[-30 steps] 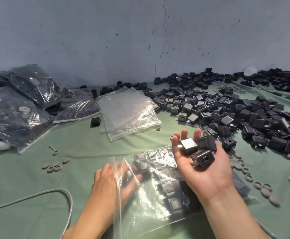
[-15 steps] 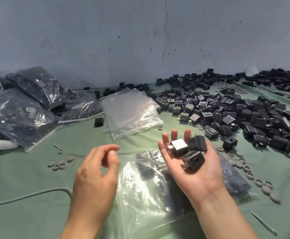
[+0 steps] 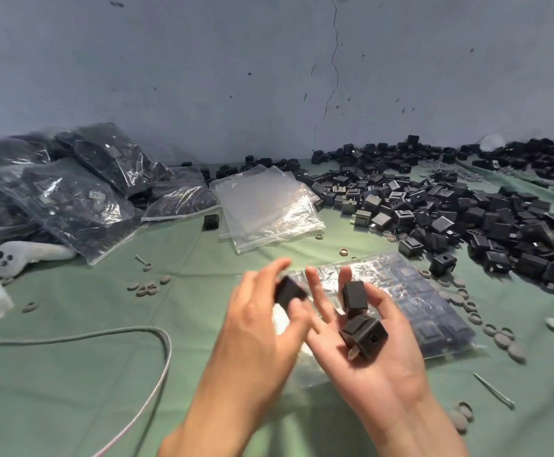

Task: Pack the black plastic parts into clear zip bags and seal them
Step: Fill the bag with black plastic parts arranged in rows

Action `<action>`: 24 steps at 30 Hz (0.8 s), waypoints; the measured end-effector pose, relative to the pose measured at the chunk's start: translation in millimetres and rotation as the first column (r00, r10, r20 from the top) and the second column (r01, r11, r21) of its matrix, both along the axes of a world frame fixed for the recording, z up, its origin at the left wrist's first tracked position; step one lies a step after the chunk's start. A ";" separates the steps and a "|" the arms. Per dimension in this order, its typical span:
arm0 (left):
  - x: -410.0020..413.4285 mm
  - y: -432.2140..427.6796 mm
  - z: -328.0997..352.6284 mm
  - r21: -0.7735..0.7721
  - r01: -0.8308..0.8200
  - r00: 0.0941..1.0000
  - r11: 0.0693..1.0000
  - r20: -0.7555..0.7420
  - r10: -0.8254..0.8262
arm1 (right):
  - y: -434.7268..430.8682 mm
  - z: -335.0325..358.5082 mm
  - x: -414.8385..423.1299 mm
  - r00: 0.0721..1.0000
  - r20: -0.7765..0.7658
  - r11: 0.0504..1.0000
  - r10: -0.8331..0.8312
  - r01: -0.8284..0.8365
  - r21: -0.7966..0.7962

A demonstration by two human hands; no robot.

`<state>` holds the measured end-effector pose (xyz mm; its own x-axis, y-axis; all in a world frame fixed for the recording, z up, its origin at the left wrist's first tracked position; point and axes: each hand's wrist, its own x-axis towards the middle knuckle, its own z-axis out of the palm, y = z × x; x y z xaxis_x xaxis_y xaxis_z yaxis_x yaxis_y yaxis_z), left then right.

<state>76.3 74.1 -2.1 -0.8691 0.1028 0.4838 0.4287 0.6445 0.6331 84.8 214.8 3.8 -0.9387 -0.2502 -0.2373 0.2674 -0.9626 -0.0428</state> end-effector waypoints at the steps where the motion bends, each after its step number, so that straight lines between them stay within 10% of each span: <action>1: 0.9 -9.8 -2.3 0.066 -0.089 0.996 0.994 0.031 0.087 | 1.0 -0.7 3.1 0.999 0.029 1.000 -0.021 0.022 -0.009; 5: 0.9 -53.8 -15.3 0.227 -0.326 0.928 0.918 0.259 0.266 | 12.4 -0.4 10.7 0.985 0.104 0.985 -0.137 0.146 -0.087; 17: -2.6 -44.0 -41.5 0.329 -0.100 0.937 0.939 0.348 -0.023 | 27.2 9.8 11.0 0.963 0.103 0.965 -0.249 0.256 -0.055; 24: -6.8 -56.4 -55.2 -0.244 -0.101 0.944 0.965 0.284 0.171 | 36.7 15.6 10.7 0.966 0.065 0.968 -0.248 0.251 -0.030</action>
